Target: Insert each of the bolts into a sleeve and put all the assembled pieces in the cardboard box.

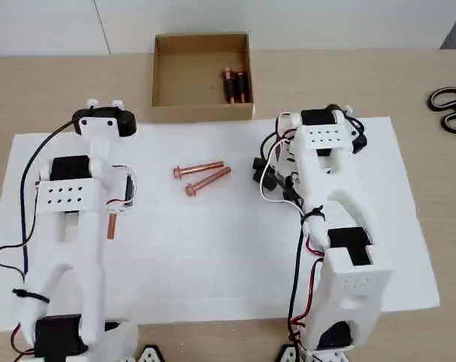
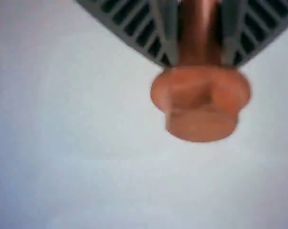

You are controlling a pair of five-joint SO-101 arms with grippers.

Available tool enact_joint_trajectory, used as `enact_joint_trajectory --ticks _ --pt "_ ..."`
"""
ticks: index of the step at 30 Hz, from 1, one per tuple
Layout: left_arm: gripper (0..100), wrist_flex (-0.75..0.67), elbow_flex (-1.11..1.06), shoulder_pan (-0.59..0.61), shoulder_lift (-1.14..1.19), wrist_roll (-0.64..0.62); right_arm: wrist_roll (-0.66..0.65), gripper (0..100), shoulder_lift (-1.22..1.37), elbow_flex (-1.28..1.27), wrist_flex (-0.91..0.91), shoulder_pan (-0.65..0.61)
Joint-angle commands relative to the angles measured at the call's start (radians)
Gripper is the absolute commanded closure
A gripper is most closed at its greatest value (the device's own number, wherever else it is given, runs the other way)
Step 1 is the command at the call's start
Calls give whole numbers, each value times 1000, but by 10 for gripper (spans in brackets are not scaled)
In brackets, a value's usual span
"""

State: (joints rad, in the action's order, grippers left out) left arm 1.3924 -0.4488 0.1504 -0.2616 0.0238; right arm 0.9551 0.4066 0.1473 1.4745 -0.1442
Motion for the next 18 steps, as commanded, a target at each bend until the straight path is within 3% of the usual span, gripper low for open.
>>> enact_joint_trajectory --ticks 1,18 --pt "994 5 10 5 -52 8 9 805 4 15 -36 8" --pt "994 15 10 5 -49 8 11 805 10 32 -73 4"
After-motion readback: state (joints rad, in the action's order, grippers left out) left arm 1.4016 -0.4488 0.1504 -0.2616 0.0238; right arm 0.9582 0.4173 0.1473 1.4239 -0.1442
